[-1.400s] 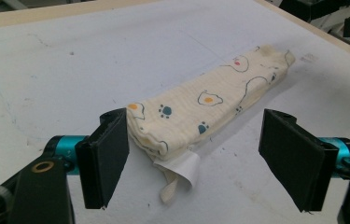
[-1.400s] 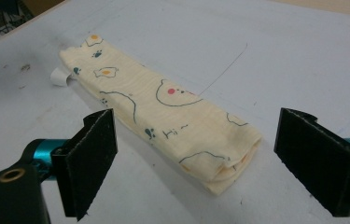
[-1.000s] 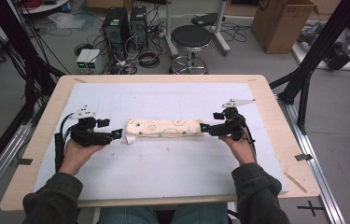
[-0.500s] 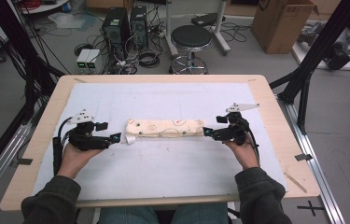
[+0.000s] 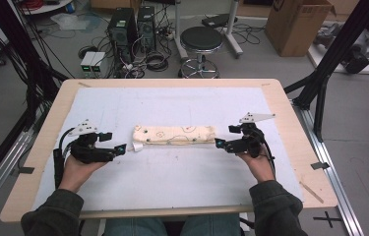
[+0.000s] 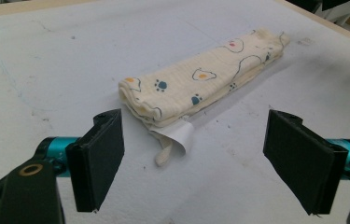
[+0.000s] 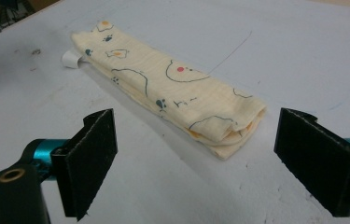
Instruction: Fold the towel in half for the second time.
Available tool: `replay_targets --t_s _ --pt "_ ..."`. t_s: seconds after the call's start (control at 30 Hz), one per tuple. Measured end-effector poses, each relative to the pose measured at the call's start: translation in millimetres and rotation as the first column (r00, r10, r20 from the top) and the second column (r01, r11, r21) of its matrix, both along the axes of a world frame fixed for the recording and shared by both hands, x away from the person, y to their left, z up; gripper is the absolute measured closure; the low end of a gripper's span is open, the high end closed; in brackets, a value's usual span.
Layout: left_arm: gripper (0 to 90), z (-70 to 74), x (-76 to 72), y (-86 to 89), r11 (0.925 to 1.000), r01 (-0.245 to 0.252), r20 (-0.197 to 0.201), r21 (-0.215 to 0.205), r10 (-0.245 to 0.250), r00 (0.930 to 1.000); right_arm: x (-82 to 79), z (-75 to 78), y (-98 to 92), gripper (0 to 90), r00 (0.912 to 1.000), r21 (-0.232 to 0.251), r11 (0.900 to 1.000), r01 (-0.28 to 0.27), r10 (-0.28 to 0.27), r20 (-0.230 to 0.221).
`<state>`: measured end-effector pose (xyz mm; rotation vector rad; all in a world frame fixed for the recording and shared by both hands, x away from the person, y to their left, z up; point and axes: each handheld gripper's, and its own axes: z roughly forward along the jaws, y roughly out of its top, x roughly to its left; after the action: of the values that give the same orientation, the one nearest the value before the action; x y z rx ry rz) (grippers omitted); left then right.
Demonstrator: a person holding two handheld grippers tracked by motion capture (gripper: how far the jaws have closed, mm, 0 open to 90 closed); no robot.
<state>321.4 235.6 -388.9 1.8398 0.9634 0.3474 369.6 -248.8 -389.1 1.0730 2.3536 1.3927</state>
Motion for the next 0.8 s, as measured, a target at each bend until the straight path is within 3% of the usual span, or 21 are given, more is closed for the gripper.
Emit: replay_targets --t_s 0.53,0.8 --pt "20.6 -5.1 -10.6 -1.1 1.0000 0.007 0.003 0.007 -0.007 1.0000 -12.2 -4.5 -7.3 12.4 0.9999 0.002 1.000 -0.004 0.004 0.016" --pt "20.2 -7.5 -17.4 -2.5 0.9995 0.007 0.003 0.031 -0.007 1.0000 -20.0 -8.5 -10.7 12.4 0.9998 0.004 1.000 -0.002 0.002 0.017"
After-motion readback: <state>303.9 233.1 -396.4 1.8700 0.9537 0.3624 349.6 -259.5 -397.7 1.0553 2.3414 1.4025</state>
